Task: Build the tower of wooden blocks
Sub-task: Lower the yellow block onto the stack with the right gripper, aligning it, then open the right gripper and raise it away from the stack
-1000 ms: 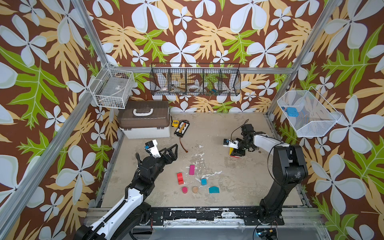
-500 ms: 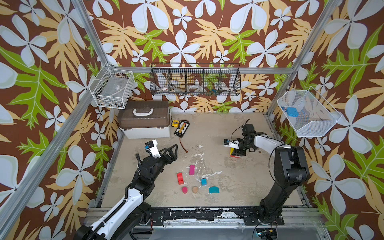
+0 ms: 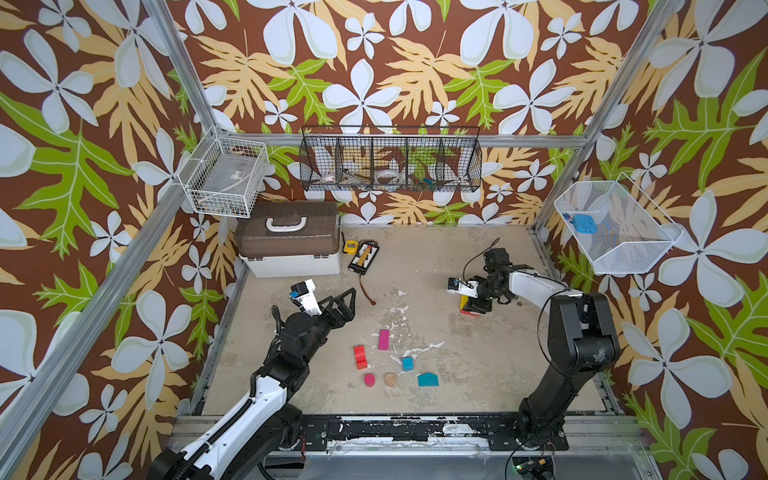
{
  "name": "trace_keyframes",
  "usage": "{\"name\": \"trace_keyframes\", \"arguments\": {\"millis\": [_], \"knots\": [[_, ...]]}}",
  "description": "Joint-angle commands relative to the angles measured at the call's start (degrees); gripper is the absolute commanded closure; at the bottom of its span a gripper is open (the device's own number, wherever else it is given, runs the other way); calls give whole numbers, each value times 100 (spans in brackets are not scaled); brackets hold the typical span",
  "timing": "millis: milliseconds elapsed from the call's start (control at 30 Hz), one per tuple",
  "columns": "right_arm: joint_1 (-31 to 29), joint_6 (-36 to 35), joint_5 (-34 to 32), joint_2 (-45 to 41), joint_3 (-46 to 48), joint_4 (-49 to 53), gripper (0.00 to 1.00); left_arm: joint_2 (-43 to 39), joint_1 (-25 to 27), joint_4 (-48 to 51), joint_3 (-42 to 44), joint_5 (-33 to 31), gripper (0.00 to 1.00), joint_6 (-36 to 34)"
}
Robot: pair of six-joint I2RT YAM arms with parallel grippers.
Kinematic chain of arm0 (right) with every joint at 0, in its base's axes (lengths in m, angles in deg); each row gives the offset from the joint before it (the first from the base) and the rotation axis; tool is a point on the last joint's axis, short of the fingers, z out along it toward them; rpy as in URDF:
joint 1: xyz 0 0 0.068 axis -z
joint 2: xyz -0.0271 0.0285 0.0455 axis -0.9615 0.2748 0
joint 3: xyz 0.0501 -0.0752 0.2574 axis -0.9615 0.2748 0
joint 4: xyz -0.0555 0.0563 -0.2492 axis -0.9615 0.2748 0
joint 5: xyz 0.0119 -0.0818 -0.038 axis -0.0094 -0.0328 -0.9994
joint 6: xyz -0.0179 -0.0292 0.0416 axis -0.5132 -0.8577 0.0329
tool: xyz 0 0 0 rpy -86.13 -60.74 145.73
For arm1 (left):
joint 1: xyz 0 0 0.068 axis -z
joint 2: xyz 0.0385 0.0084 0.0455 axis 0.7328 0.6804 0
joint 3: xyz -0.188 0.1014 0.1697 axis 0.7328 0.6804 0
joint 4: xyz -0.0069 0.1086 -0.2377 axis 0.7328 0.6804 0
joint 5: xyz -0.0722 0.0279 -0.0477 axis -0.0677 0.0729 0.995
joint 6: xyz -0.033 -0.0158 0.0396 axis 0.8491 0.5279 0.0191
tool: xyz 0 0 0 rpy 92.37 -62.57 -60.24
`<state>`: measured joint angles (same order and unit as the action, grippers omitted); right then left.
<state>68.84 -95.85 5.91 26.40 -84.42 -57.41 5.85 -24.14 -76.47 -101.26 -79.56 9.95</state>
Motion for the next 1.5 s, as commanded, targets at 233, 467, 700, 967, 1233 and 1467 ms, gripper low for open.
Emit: {"name": "trace_keyframes", "arguments": {"millis": [233,467,700,967,1233,1467], "knots": [[2,125,-50,-62,-14,7,36,-18,4,-70,-40,-26,0,-95],[1,126,33,-175,39,-82,0,-23,9,-72,-44,-34,0,-95],[2,1298,1427,-993,-440,-841,0,11,4,-91,-40,-52,0,-103],[-1354,6218,26,-3246,774,-4106,0,129,4,105,-147,-450,0,-165],[-2018,10085,81,-4493,1347,-3539,0,396,6,850,-590,-821,0,-227],[-3710,11310,-1396,-5701,1672,-2662,0,1106,5,755,-957,-150,0,23]]}}
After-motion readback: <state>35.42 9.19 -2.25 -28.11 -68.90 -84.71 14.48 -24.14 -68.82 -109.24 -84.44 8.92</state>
